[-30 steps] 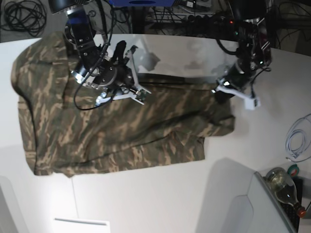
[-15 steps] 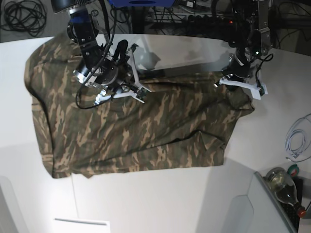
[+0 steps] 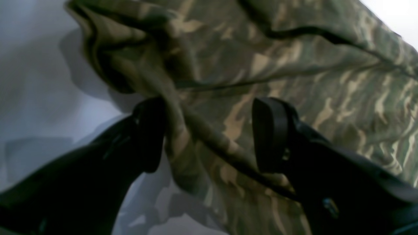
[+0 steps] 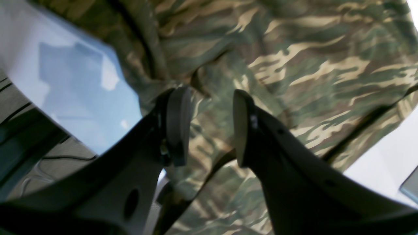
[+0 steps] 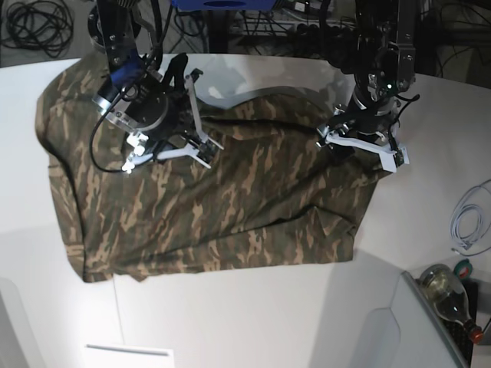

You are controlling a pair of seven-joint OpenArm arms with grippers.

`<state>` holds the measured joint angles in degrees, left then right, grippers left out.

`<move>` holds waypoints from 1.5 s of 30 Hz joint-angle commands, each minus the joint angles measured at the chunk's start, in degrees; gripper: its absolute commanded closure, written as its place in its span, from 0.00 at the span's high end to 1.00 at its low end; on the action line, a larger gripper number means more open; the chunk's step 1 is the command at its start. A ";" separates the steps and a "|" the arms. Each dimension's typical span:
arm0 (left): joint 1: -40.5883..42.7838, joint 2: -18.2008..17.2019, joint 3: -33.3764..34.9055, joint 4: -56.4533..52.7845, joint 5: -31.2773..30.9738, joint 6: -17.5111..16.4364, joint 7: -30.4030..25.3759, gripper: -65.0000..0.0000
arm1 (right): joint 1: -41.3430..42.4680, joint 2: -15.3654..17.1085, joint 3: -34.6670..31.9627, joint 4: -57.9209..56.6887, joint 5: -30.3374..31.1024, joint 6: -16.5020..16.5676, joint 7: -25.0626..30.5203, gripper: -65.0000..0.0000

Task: Layout the t-shirt on the table in an organized manner, then fold the t-shirt properly
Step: 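Pull the shirt edge with the left gripper to flatten the fabric, then regrasp the shirt corner with the left gripper and stretch it away from the right gripper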

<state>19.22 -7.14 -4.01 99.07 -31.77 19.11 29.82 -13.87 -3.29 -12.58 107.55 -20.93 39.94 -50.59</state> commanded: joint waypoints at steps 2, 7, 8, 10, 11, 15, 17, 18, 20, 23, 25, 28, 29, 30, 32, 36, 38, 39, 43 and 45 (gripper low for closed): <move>-0.45 -0.38 -0.17 1.11 0.08 -0.17 -0.94 0.61 | 2.40 -0.36 0.14 0.98 0.22 0.06 0.96 0.32; -5.73 -0.38 -0.08 -1.09 0.08 -0.17 -1.03 0.61 | 8.90 -0.53 -0.30 -6.93 0.22 0.06 0.96 0.32; -7.57 -0.29 0.01 -2.58 0.08 -0.17 -1.03 0.61 | 10.22 -0.53 -0.30 -10.01 0.22 0.06 0.96 0.32; -11.44 -0.38 1.51 -7.59 0.08 -0.17 -1.03 0.61 | 12.59 -0.71 0.14 -16.51 0.22 0.06 1.93 0.32; -13.82 -0.38 2.91 -10.85 0.08 -0.17 -1.03 0.61 | 13.21 -0.80 0.23 -18.98 0.22 0.06 3.51 0.32; -21.38 -0.38 8.27 -24.30 0.08 -0.17 -1.38 0.61 | 13.38 -1.06 1.90 -23.02 0.22 0.06 8.26 0.32; -23.84 -0.29 9.86 -29.22 0.08 -0.17 -1.47 0.61 | 13.21 -1.15 3.30 -23.28 0.22 0.06 8.35 0.32; -24.45 -0.20 10.12 -30.36 0.08 -0.17 -1.47 0.61 | 13.12 -1.15 3.83 -23.28 0.22 0.06 8.43 0.32; -24.98 -0.20 10.03 -31.07 0.08 -0.17 -1.47 0.61 | 13.03 -1.15 5.24 -23.11 0.22 0.06 8.43 0.32; -24.72 -0.47 9.86 -28.17 -0.01 -0.17 -1.47 0.61 | 12.51 -1.15 7.08 -22.93 0.22 0.06 8.52 0.32; -22.52 -1.96 8.01 -21.48 -0.36 -0.17 -1.03 0.61 | 12.51 -1.06 7.35 -22.93 0.22 0.06 8.61 0.32; -15.31 -3.46 2.82 -9.35 -0.36 -0.17 -1.03 0.61 | 12.33 -0.97 7.35 -22.93 0.22 0.06 8.61 0.32; -12.32 -3.81 -0.08 -5.66 -0.36 -0.26 -1.03 0.61 | 12.33 -0.97 7.35 -22.93 0.22 0.06 8.61 0.32; -9.68 -3.90 -2.71 -3.11 -0.36 -0.34 -1.03 0.61 | 12.33 -0.97 7.35 -22.93 0.22 0.06 8.61 0.32; -4.41 -3.98 -9.40 0.58 -0.36 -0.61 -1.47 0.61 | 12.33 -0.97 7.35 -22.84 0.22 0.06 8.61 0.32; 2.10 -3.98 -20.82 0.05 -0.36 -11.07 -1.56 0.61 | 12.33 -1.06 7.00 -22.84 0.22 0.06 8.61 0.32; 3.24 -3.81 -25.48 -3.02 -0.27 -21.00 -1.56 0.61 | 12.33 -1.15 6.91 -22.84 0.22 0.06 8.61 0.32; 3.33 -3.72 -27.42 -5.31 -0.10 -25.22 -1.56 0.61 | 12.33 -1.15 6.91 -22.84 0.22 0.06 8.61 0.32; 1.39 -3.55 -31.55 -13.92 0.16 -34.72 -3.32 0.61 | 12.42 -1.68 6.91 -22.93 0.31 0.06 8.61 0.32; 0.43 -3.55 -31.55 -17.97 3.51 -36.74 -7.01 0.61 | 12.42 -2.03 6.91 -22.93 0.31 0.06 8.61 0.32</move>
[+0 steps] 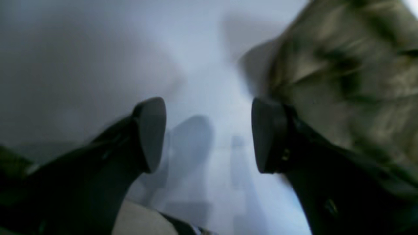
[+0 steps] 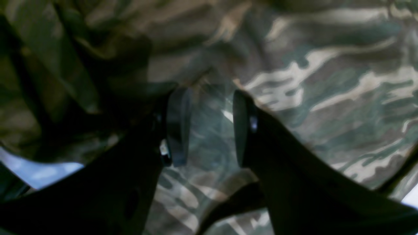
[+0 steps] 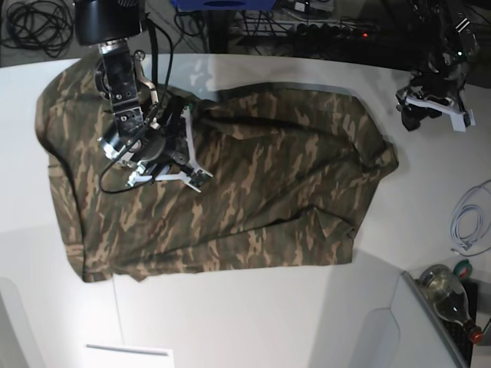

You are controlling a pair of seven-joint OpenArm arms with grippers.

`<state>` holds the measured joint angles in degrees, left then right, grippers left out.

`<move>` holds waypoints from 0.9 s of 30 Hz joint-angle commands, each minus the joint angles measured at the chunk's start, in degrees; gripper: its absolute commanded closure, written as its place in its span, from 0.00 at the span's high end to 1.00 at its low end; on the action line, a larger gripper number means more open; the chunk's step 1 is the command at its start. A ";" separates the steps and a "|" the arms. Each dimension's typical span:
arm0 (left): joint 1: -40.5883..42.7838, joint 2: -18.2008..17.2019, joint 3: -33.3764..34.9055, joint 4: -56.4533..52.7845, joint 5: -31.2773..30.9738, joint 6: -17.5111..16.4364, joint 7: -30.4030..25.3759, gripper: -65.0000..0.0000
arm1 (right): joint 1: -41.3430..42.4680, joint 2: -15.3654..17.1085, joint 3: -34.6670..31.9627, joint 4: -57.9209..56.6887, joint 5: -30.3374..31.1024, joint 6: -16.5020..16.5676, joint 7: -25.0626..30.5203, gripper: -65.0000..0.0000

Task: Layout the t-shirt on the table in an organized manner, then fold the t-shirt properly
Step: 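Regrasp the shirt corner with the left gripper and stretch it away from the right gripper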

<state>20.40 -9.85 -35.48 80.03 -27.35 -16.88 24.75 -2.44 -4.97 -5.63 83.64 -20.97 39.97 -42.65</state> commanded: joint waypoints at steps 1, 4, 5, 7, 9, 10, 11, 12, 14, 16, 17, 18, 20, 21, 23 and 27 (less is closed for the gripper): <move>-1.11 -0.83 0.01 -0.25 1.20 -1.62 -3.79 0.61 | 0.99 -0.52 -0.04 0.98 0.36 0.03 0.68 0.32; -2.78 -0.40 2.30 -2.45 8.06 -5.05 -7.65 0.61 | 0.90 -0.61 -0.04 0.98 0.36 0.03 0.68 0.32; -2.95 -0.31 3.00 -2.45 9.38 -5.49 -7.92 0.61 | 0.90 -0.61 -0.04 0.98 0.36 0.03 0.68 0.32; -2.95 -0.31 4.32 -1.83 9.90 -5.75 -8.01 0.61 | 0.81 -0.61 -0.04 0.98 0.36 0.03 0.68 0.32; -2.95 -0.31 4.94 -0.95 9.90 -5.75 -7.92 0.61 | 0.81 -0.61 0.05 0.98 0.36 0.03 0.68 0.32; -3.13 -0.31 4.94 -1.04 9.90 -5.75 -7.92 0.61 | 0.72 -0.61 0.05 0.98 0.36 0.03 0.68 0.32; -3.30 -0.31 4.94 -1.48 9.90 -5.75 -7.92 0.61 | 0.46 -0.61 0.05 0.98 0.36 0.03 0.68 0.32; -3.83 -0.22 4.94 -1.66 9.90 -5.75 -7.92 0.61 | 0.28 -0.61 0.05 0.98 0.36 0.03 0.68 0.32; -4.97 0.40 4.94 -2.45 10.43 -5.75 -7.92 0.61 | 0.20 -0.61 -0.04 0.98 0.36 0.03 0.68 0.32; -5.41 0.40 4.85 -3.15 10.43 -5.75 -7.92 0.61 | 0.11 -0.61 -0.04 0.98 0.36 0.03 0.68 0.32; -6.03 0.48 4.94 -3.24 10.43 -5.75 -7.92 0.61 | 0.11 -0.70 -0.04 0.98 0.36 0.03 0.68 0.32; -6.91 0.48 5.37 -3.50 10.52 -5.75 -7.92 0.61 | 0.11 -0.70 -0.04 0.98 0.36 0.03 0.68 0.32; -7.88 0.48 6.78 -4.82 10.52 -5.66 -7.92 0.61 | 0.11 -0.70 -0.04 0.98 0.36 0.03 0.68 0.32; -8.14 0.48 7.22 -5.52 10.52 -5.66 -7.92 0.61 | 0.11 -0.70 -0.04 0.98 0.36 0.03 0.68 0.32; -8.58 0.48 7.84 -5.88 10.52 -5.66 -7.83 0.60 | 0.11 -0.70 -0.04 0.98 0.36 0.03 0.68 0.32; -8.84 0.48 7.66 -6.49 10.52 -5.58 -7.83 0.42 | 0.11 -0.70 0.13 0.98 0.36 0.03 0.68 0.32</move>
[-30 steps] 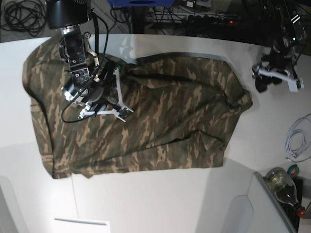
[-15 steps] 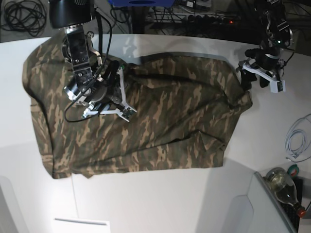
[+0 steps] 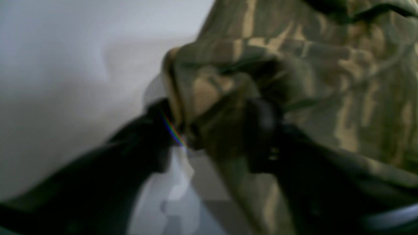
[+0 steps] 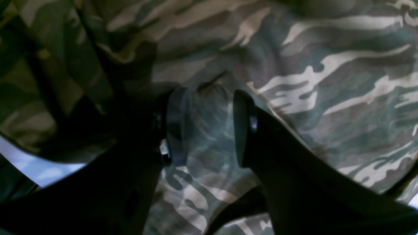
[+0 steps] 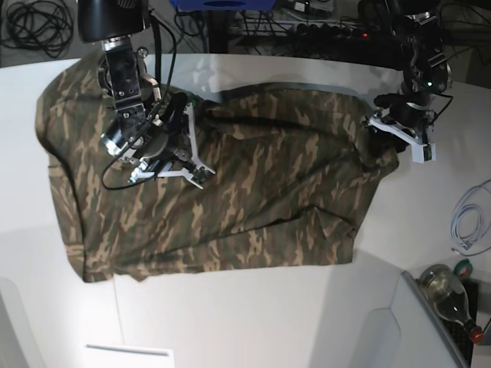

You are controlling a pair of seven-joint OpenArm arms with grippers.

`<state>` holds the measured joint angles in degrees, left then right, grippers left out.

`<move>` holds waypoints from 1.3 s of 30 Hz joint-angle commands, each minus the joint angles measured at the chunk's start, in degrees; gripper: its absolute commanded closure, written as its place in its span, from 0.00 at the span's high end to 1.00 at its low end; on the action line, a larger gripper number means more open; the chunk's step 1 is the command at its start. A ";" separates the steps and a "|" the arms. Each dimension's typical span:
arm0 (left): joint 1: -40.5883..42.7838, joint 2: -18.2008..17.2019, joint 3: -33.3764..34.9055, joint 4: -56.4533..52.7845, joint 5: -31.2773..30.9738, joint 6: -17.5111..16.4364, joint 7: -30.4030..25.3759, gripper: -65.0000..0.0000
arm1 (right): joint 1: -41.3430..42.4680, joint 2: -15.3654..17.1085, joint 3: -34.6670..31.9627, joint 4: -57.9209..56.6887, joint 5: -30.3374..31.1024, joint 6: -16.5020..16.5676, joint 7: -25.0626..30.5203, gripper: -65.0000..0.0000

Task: Layout the t-shirt on the table in an organized manner, then fold the t-shirt properly
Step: 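Regrasp the shirt corner with the left gripper and stretch it away from the right gripper, then hold the shirt with both grippers and pull its edge taut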

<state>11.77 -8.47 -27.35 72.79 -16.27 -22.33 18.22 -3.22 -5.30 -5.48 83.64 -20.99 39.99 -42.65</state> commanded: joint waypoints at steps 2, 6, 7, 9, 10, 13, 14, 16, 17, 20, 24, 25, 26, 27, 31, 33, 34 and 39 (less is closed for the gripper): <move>-0.21 -0.89 -0.47 0.74 -0.56 -0.13 -1.29 0.30 | 0.89 -0.37 0.07 0.98 0.38 0.01 0.68 0.32; -0.21 -0.89 -0.91 0.74 -0.56 -0.13 -1.29 0.25 | 0.89 -0.37 -0.11 0.98 0.38 0.01 0.68 0.32; -0.21 -0.89 -0.91 0.74 -0.56 -0.13 -1.29 0.25 | 0.89 -0.37 -0.11 0.98 0.38 0.01 0.68 0.32; -0.21 -0.89 -1.00 0.66 -0.56 -0.13 -1.29 0.25 | 0.89 -0.37 -0.11 0.98 0.38 0.01 0.68 0.32; -0.12 -0.98 -1.00 0.57 -0.56 -0.13 -1.29 0.24 | 0.89 -0.37 -0.11 0.98 0.38 0.01 0.68 0.32; -0.21 -1.07 -0.73 -0.75 -0.56 -0.13 -1.21 0.14 | 0.89 -0.37 -0.11 0.98 0.38 0.01 0.68 0.32; -0.21 -1.07 -0.73 -0.75 -0.56 -0.13 -0.42 0.04 | 0.89 -0.37 -0.11 0.98 0.38 0.01 0.68 0.32; -0.21 -1.07 -1.00 1.01 -0.56 -0.13 3.54 0.00 | 0.89 -0.37 -0.11 0.98 0.38 0.01 0.68 0.32; -0.21 -1.07 -1.09 2.68 -0.56 0.04 6.88 0.00 | 0.89 -0.37 -0.11 0.98 0.38 0.01 0.68 0.32; 0.32 -1.33 -0.73 11.21 4.10 5.67 18.40 0.00 | 0.89 -0.37 -0.11 0.98 0.38 0.01 0.68 0.32; -0.47 -0.01 -0.47 23.51 12.62 9.80 33.96 0.00 | 1.16 -0.37 -0.20 0.80 0.38 0.01 0.68 0.32; -1.62 0.25 -0.47 26.24 13.94 9.80 37.12 0.00 | 1.25 -0.37 -0.20 0.63 0.38 0.01 0.68 0.32; -2.93 0.34 -0.38 28.08 15.09 9.80 40.46 0.00 | 1.42 -0.37 -0.20 0.63 0.38 0.01 0.68 0.32; -4.17 0.43 -0.38 28.35 15.70 9.80 43.45 0.00 | 1.69 -0.37 -0.20 0.63 0.38 0.01 0.68 0.32; -10.58 0.69 1.11 21.93 16.58 9.89 47.32 0.00 | 2.12 -0.37 -0.20 0.54 0.38 0.01 0.68 0.32; -12.69 0.69 3.84 16.13 16.58 9.98 47.06 0.00 | 2.12 -0.37 -0.20 0.54 0.38 0.01 0.68 0.32; -13.31 0.69 4.80 14.02 16.49 9.98 46.71 0.00 | 2.12 -0.37 -0.20 0.54 0.38 0.01 0.68 0.32; -13.57 1.39 5.77 6.63 16.49 10.06 38.79 0.00 | 1.69 -0.37 0.24 0.54 0.29 0.01 0.68 0.32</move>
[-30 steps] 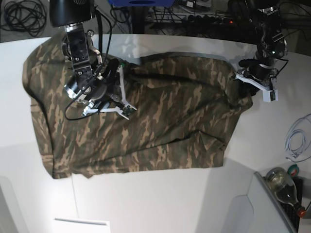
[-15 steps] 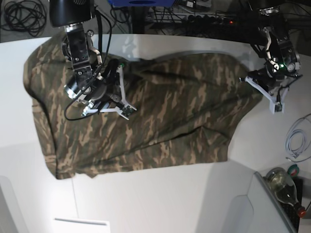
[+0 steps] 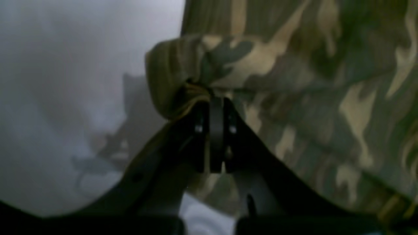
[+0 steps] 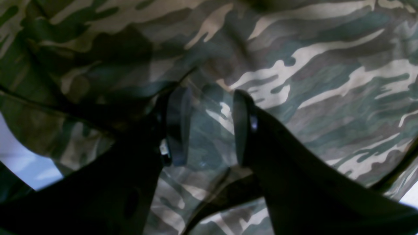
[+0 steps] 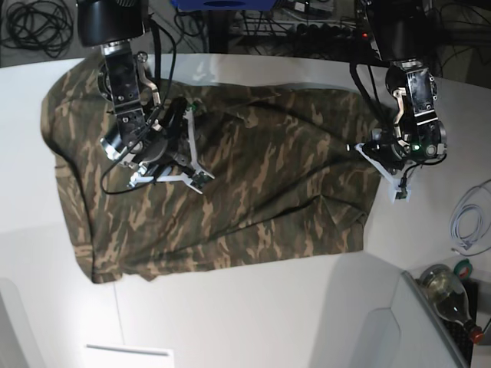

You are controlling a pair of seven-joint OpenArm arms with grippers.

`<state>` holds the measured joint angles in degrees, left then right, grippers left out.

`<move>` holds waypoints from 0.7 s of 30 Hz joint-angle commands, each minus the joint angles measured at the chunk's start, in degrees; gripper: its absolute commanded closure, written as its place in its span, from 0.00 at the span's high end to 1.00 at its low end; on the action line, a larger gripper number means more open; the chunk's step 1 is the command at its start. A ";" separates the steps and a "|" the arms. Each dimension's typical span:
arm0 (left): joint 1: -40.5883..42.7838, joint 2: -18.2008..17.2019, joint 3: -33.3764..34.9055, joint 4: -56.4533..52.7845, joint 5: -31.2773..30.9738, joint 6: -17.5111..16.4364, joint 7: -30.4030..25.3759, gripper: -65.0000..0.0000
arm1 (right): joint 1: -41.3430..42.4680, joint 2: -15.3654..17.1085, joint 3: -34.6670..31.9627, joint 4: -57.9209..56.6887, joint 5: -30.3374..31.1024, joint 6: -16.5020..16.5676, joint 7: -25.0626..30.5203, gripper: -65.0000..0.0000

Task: Layout the t-shirt on the table in an organized manner, then fold the t-shirt properly
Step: 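Hold the shirt with both grippers and pull its edge taut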

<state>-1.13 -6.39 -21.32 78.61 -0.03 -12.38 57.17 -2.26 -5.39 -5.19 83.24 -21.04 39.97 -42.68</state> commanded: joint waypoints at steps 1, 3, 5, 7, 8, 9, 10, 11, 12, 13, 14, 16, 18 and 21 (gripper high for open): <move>-0.68 -0.68 -0.26 -0.41 0.25 0.12 -0.95 0.00 | 0.55 -0.28 -0.04 0.93 0.33 0.03 0.70 0.32; -0.68 -0.95 -0.26 -1.11 0.25 0.12 -1.21 0.00 | -0.24 -0.19 -0.04 1.29 0.33 0.03 0.70 0.32; -0.68 -1.12 -0.52 -1.11 0.25 0.12 -1.21 0.00 | -0.68 -0.19 -0.04 1.46 0.33 0.03 0.70 0.32; -0.59 -1.12 -2.37 0.03 0.25 0.12 -1.21 0.00 | -0.95 -0.19 -0.04 1.46 0.33 0.03 0.70 0.32; -0.15 -1.12 -3.69 1.00 0.25 0.12 -1.21 0.00 | -1.03 -0.19 -0.04 1.46 0.33 0.03 0.70 0.32; 0.20 -1.12 -4.57 2.23 0.25 0.03 -1.47 0.00 | -1.30 -0.19 -0.04 1.46 0.33 0.03 0.70 0.32; 0.55 -1.12 -5.36 3.63 0.25 0.03 -2.09 0.03 | -1.65 -0.19 -0.22 1.46 0.33 0.03 0.70 0.32; 0.64 -1.12 -6.06 4.95 0.25 0.03 -2.53 0.14 | -1.91 -0.19 -0.39 1.99 0.33 0.03 0.70 0.32; 1.52 -1.12 -6.85 6.45 0.25 -0.15 -2.88 0.26 | -2.18 -0.19 -0.39 2.52 0.33 0.03 0.70 0.32; 2.22 -1.12 -7.65 7.85 0.25 -0.23 -3.32 0.35 | -2.35 -0.19 -0.48 3.22 0.33 0.03 0.70 0.32; 2.93 -1.12 -8.61 9.61 -0.01 -0.23 -3.85 0.46 | -2.88 -0.19 -0.48 3.83 0.33 0.03 0.70 0.32; 4.77 -1.12 -10.55 12.95 -0.27 -0.32 -4.99 0.61 | -3.41 -0.19 -0.48 5.42 0.33 0.03 0.70 0.32; 8.03 -1.04 -12.74 16.64 -0.36 -0.41 -7.72 0.65 | -4.73 -0.19 -0.22 7.35 0.33 0.03 0.70 0.32; 15.24 -0.51 -15.29 19.63 -0.63 -3.05 -14.75 0.62 | -6.49 -0.19 0.05 10.16 0.33 0.03 0.70 0.32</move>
<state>14.28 -6.70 -36.64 97.54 -0.21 -15.29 42.26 -9.37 -5.41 -5.19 92.27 -20.99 39.97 -42.65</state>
